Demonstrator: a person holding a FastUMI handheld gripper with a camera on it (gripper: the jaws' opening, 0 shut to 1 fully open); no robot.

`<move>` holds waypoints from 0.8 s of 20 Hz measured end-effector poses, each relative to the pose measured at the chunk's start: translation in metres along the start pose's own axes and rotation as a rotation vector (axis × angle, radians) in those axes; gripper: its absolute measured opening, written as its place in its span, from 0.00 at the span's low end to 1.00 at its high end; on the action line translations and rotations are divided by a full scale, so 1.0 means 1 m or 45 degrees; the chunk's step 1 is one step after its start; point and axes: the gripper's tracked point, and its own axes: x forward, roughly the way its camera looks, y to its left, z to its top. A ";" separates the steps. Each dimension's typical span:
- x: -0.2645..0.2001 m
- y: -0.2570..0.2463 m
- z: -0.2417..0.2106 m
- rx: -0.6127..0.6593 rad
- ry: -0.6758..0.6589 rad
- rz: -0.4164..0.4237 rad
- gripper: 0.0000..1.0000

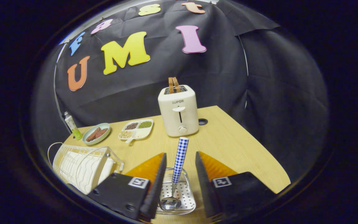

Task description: Take the plate from the dish rack, then take the spoon from the basket and place it into the plate.

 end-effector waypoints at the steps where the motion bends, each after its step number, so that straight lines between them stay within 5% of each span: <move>1: -0.001 -0.001 0.004 -0.013 -0.017 -0.009 0.44; 3: -0.001 0.002 0.005 -0.006 -0.021 0.005 0.22; 5: -0.010 0.006 0.014 0.011 -0.076 0.010 0.16; 16: -0.149 0.060 0.087 -0.014 -0.535 0.083 0.14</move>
